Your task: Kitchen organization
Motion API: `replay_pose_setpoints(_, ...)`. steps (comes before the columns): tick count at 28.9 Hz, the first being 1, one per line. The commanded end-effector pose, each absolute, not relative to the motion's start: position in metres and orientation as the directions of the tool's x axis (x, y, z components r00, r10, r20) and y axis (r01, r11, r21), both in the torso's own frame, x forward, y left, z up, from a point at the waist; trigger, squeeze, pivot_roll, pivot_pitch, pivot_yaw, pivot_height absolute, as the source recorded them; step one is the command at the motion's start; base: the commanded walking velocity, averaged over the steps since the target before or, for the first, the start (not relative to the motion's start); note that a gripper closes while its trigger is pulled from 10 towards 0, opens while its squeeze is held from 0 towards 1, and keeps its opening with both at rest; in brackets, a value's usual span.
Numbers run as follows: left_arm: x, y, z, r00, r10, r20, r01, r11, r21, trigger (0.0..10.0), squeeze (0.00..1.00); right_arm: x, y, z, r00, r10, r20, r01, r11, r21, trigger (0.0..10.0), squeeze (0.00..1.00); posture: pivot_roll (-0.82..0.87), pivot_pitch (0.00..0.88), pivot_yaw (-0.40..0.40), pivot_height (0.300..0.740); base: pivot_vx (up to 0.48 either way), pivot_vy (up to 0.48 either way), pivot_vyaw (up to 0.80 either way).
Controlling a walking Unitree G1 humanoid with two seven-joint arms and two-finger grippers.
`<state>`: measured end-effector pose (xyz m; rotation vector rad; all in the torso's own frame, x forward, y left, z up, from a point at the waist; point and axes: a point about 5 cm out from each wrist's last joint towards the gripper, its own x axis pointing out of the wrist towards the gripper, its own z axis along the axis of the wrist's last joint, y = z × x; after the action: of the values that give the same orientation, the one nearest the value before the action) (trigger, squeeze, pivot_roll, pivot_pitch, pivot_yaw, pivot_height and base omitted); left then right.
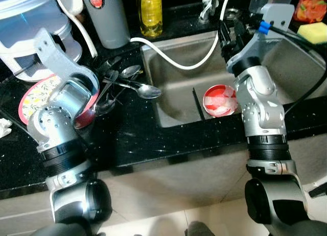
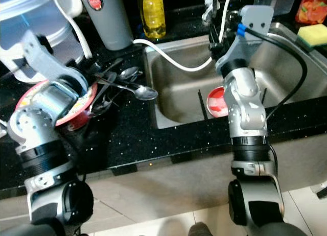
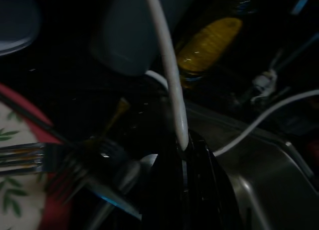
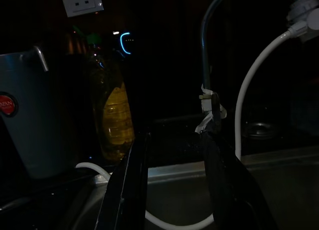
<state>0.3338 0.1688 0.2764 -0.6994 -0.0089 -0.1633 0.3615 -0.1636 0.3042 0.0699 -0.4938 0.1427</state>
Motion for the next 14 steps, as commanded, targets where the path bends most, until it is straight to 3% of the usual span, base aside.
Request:
replay_pose_setpoints(1, 0.328, 0.166, 0.282, 0.976, -0.195, 0.095, 0.211, 0.762, -0.612, 10.0, 0.00, 0.362, -0.159, 0.306, 0.866, 0.134, 0.482, -0.169, 0.985, 0.030, 10.0, 0.00, -0.08, 0.063, 0.104, 0.740, 0.000, 0.000, 0.00)
replay_pose_setpoints(4, 0.325, 0.158, 0.281, 0.964, -0.244, 0.102, 0.256, 0.761, -0.596, 10.0, 0.00, 0.362, -0.160, 0.306, 0.866, 0.133, 0.482, -0.168, 0.985, 0.030, 10.0, 0.00, -0.08, 0.063, 0.106, 0.740, 0.000, 0.000, 0.00)
replay_pose_setpoints(8, 0.319, 0.147, 0.284, 0.952, -0.260, 0.163, 0.306, 0.825, -0.475, 10.0, 0.00, 0.362, -0.162, 0.306, 0.867, 0.128, 0.482, -0.162, 0.986, 0.031, 10.0, 0.00, -0.08, 0.063, 0.107, 0.740, 0.000, 0.000, 0.00)
replay_pose_setpoints(11, 0.314, 0.134, 0.288, 0.937, -0.278, 0.213, 0.326, 0.915, -0.238, 10.0, 0.00, 0.361, -0.163, 0.305, 0.867, 0.124, 0.482, -0.158, 0.987, 0.031, 10.0, 0.00, -0.08, 0.068, 0.112, 0.740, 0.000, 0.000, 0.00)
replay_pose_setpoints(13, 0.313, 0.130, 0.288, 0.933, -0.291, 0.211, 0.330, 0.927, -0.177, 10.0, 0.00, 0.361, -0.163, 0.305, 0.868, 0.123, 0.482, -0.157, 0.987, 0.031, 10.0, 0.00, -0.08, 0.068, 0.112, 0.740, 0.000, 0.000, 0.00)
replay_pose_setpoints(14, 0.311, 0.126, 0.286, 0.924, -0.320, 0.207, 0.343, 0.936, -0.083, 10.0, 0.00, 0.361, -0.163, 0.305, 0.867, 0.124, 0.482, -0.159, 0.987, 0.031, 10.0, 0.00, -0.08, 0.070, 0.113, 0.740, 0.000, 0.000, 0.00)
